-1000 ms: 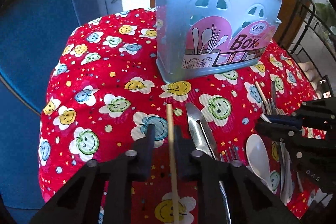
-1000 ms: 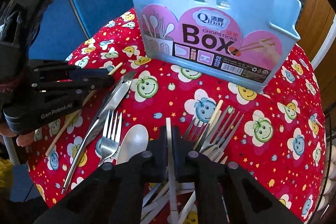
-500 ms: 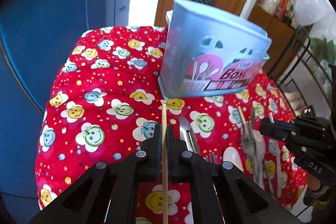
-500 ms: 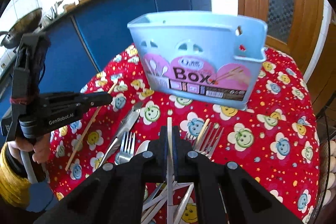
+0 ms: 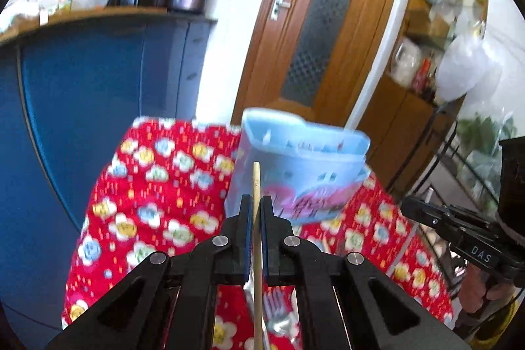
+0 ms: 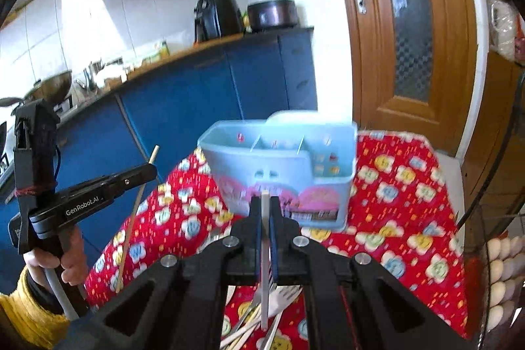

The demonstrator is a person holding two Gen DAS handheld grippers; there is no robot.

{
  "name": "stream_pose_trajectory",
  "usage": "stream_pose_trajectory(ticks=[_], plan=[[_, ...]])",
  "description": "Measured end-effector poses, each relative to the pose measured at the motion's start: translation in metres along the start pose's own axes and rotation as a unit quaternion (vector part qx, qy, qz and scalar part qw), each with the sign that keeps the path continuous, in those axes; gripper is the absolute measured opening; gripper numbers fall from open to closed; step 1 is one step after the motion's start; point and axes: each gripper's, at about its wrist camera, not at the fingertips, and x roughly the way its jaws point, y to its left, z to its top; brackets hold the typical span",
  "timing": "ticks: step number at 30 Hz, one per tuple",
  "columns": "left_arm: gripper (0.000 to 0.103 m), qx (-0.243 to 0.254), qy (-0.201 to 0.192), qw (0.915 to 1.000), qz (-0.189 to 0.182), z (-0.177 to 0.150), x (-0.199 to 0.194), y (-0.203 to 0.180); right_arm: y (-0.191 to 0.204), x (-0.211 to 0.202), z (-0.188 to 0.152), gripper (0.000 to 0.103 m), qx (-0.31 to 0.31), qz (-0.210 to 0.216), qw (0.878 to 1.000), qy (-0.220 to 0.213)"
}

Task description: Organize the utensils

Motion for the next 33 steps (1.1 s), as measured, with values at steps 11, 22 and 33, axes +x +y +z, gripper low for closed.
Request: stream_pose_trajectory(ticks=[11, 22, 33], plan=[[0.004, -0.005, -0.065, 0.9979, 0.004, 0.058, 0.007, -0.019, -0.015, -0.015, 0.049, 0.005, 0.000, -0.028, 0.999, -0.046], [0.004, -0.002, -0.142, 0.9893, 0.032, 0.118, 0.028, -0.031, -0.037, -0.003, 0.097, 0.005, 0.017, -0.049, 0.996, -0.075], [0.004, 0.001, -0.215, 0.9754, 0.050, 0.143, 0.064, -0.035, -0.053, 0.017, 0.125, 0.005, 0.017, -0.058, 0.994, -0.096]])
